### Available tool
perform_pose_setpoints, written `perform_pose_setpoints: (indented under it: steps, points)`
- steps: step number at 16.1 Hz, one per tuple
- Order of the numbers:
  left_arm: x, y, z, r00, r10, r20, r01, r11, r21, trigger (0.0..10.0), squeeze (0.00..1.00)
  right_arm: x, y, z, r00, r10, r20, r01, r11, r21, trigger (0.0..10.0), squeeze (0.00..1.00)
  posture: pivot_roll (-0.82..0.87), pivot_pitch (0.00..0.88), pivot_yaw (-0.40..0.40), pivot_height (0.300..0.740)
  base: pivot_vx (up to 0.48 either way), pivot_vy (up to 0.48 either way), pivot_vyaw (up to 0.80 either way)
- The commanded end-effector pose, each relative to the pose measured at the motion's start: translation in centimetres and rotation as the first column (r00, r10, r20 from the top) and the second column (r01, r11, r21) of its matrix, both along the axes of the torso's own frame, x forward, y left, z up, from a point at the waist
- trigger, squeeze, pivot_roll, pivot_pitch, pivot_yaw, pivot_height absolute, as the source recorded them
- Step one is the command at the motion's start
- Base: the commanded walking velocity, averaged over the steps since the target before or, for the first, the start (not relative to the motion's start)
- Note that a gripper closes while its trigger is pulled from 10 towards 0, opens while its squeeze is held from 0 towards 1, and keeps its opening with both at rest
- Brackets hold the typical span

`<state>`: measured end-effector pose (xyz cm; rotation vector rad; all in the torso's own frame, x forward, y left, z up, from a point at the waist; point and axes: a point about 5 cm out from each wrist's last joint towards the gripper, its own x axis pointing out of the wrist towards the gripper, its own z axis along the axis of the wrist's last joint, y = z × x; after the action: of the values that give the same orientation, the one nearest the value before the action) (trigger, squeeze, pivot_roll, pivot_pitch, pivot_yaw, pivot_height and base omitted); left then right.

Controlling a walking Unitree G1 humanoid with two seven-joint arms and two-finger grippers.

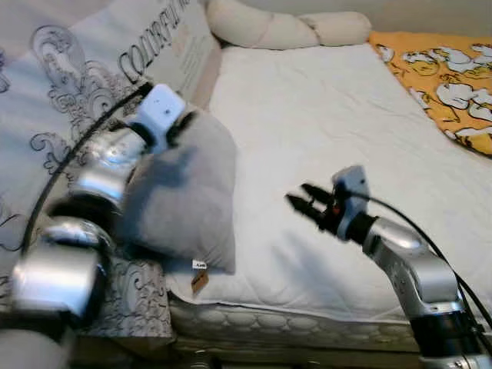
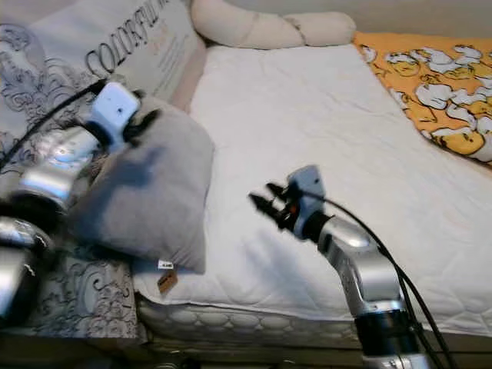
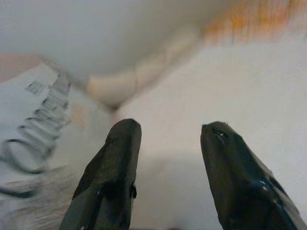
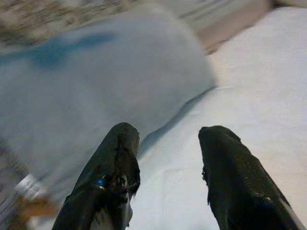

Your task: Clean up the room

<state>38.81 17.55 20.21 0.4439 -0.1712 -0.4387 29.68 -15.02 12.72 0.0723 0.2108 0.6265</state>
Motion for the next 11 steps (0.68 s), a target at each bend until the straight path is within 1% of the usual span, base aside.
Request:
perform_pose_setpoints:
  steps: [1, 2, 3, 4, 5, 7, 8, 9, 10, 11]
  points:
    - [-0.4, 0.0, 0.3, 1.000, 0.019, -0.015, -0.021, 0.992, -0.128, 10.0, 1.00, 0.7, -0.5, 0.7, 0.995, -0.091, 0.035, 0.090, 0.995, 0.038, 10.0, 0.00, -0.06, 0.000, 0.051, 0.740, 0.000, 0.000, 0.00]
    - [-1.2, -0.7, -0.5, 0.999, -0.008, -0.038, 0.001, 0.985, -0.175, 10.0, 1.00, 1.1, -0.7, 0.9, 0.987, -0.152, 0.055, 0.148, 0.987, 0.063, 10.0, 0.00, -0.06, 0.000, 0.044, 0.740, 0.000, 0.000, 0.00]
    - [-2.6, -1.5, -1.7, 0.998, -0.013, -0.069, -0.002, 0.976, -0.219, 10.0, 1.00, 1.3, -0.9, 1.1, 0.972, -0.221, 0.078, 0.214, 0.973, 0.083, 10.0, 0.00, -0.05, 0.000, 0.037, 0.740, 0.000, 0.000, 0.00]
    - [-4.1, -1.6, -2.9, 0.996, 0.038, -0.082, -0.058, 0.965, -0.257, 10.0, 1.00, 1.0, -0.6, 0.9, 0.969, -0.238, 0.070, 0.231, 0.968, 0.102, 10.0, 0.00, -0.04, 0.000, 0.019, 0.740, 0.000, 0.000, 0.00]
    - [-5.3, -1.5, -3.7, 0.993, 0.074, -0.087, -0.094, 0.963, -0.252, 10.0, 1.00, 0.9, -0.5, 0.6, 0.953, -0.290, 0.091, 0.284, 0.956, 0.075, 10.0, 0.00, -0.03, 0.000, 0.009, 0.740, 0.000, 0.000, 0.00]
    - [-6.4, -1.4, -4.0, 0.990, 0.093, -0.102, -0.116, 0.961, -0.252, 10.0, 1.00, 0.9, -0.7, 0.3, 0.926, -0.364, 0.103, 0.358, 0.931, 0.072, 10.0, 0.00, -0.02, 0.000, -0.007, 0.740, 0.000, 0.000, 0.00]
    - [-6.9, -1.2, -4.2, 0.988, 0.111, -0.110, -0.136, 0.958, -0.251, 10.0, 1.00, 0.8, -0.7, -0.1, 0.921, -0.377, 0.103, 0.371, 0.926, 0.072, 10.0, 0.00, -0.02, 0.000, -0.012, 0.740, 0.000, 0.000, 0.00]
    - [-7.9, -0.9, -4.5, 0.980, 0.145, -0.134, -0.174, 0.953, -0.247, 10.0, 1.00, 0.6, -0.6, -0.7, 0.921, -0.382, 0.082, 0.376, 0.923, 0.078, 10.0, 0.00, -0.01, 0.000, -0.019, 0.740, 0.000, 0.000, 0.00]
    - [-9.1, -0.4, -5.0, 0.970, 0.186, -0.156, -0.220, 0.945, -0.243, 10.0, 1.00, 0.2, -0.5, -1.1, 0.917, -0.396, 0.048, 0.390, 0.915, 0.104, 10.0, 0.00, -0.02, 0.000, -0.029, 0.740, 0.000, 0.000, 0.00]
    - [-9.6, 0.2, -5.5, 0.958, 0.232, -0.169, -0.268, 0.932, -0.243, 10.0, 1.00, -0.1, -0.5, -1.3, 0.913, -0.407, 0.043, 0.402, 0.911, 0.092, 10.0, 0.00, -0.04, 0.000, -0.022, 0.740, 0.000, 0.000, 0.00]
